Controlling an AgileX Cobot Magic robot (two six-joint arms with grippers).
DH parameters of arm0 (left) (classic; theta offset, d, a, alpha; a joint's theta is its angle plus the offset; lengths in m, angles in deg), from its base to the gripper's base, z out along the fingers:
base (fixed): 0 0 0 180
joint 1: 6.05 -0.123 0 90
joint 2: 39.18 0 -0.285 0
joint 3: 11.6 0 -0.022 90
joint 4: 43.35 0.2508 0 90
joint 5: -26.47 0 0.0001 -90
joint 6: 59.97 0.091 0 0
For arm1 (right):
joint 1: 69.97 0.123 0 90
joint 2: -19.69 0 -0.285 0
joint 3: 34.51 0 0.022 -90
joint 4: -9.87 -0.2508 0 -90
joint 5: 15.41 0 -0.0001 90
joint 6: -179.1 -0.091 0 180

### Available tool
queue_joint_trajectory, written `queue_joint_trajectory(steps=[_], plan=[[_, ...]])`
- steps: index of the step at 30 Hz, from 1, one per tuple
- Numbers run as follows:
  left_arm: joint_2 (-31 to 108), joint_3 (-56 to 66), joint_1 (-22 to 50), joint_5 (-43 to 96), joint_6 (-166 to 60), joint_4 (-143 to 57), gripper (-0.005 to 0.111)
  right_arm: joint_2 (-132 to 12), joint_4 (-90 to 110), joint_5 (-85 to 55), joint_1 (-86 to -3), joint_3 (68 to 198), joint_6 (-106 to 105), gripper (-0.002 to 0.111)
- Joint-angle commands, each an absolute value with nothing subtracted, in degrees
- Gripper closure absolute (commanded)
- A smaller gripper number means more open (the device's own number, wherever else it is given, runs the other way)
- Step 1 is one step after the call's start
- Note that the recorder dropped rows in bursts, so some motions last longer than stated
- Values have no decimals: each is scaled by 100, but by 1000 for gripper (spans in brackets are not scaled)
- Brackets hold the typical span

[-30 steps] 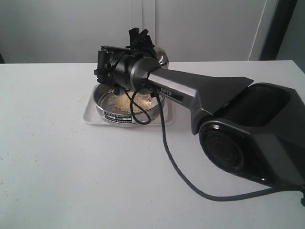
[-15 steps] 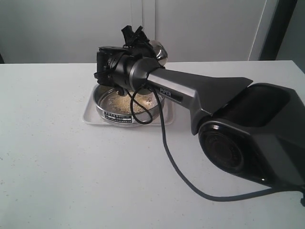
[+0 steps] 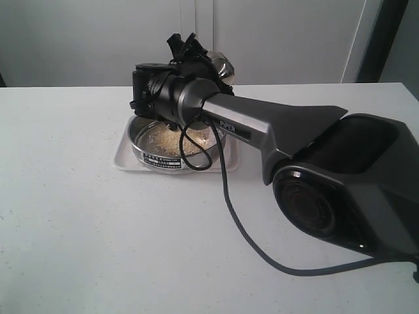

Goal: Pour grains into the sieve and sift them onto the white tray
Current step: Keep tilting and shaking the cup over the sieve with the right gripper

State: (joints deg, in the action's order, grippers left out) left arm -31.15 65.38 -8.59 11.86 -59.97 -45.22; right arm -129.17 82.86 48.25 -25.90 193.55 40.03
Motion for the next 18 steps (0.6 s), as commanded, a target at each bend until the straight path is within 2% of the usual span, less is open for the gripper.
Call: queue_joint_trajectory(steps=[1,8,18], plan=[[-3140,6561,-867,1185,-5997,-4561,107,-12831,8067,4729,-2621,19384,3724,108],[-3140,6561,-867,1185,-5997,-4561,107,-12819,7367,4773,-2581,19384,3430,108],[-3140,6561,-867,1185,-5997,-4561,107,-12819,6200,5019,-2591,19384,1034,108]])
